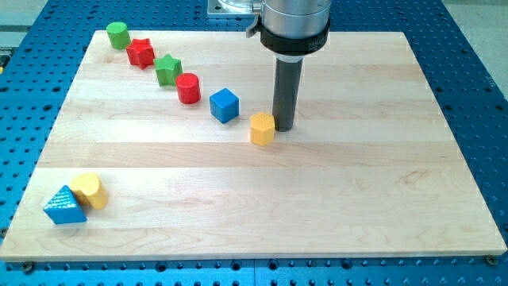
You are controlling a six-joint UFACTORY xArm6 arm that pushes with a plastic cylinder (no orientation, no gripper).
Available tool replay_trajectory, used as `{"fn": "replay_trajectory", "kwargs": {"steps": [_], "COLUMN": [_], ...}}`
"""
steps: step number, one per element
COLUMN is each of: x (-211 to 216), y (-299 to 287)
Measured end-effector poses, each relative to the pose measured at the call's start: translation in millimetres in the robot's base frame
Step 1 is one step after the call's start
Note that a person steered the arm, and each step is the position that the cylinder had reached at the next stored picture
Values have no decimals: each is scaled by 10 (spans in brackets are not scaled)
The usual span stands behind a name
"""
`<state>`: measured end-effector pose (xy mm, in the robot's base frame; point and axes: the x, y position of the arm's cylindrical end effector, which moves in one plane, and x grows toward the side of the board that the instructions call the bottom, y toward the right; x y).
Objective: Push the yellow heart to the bottom right side of the yellow hexagon
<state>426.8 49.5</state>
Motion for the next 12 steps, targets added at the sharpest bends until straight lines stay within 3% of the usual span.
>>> {"fn": "replay_trajectory", "kwargs": {"steps": [1,2,3,6,8,9,10,11,12], "x": [495,1431,1796,1918,1852,1507,1341,1253,1169], "y": [398,-156,-1172,-1573,-3346,-3383,-3042,-2295,-1946]}}
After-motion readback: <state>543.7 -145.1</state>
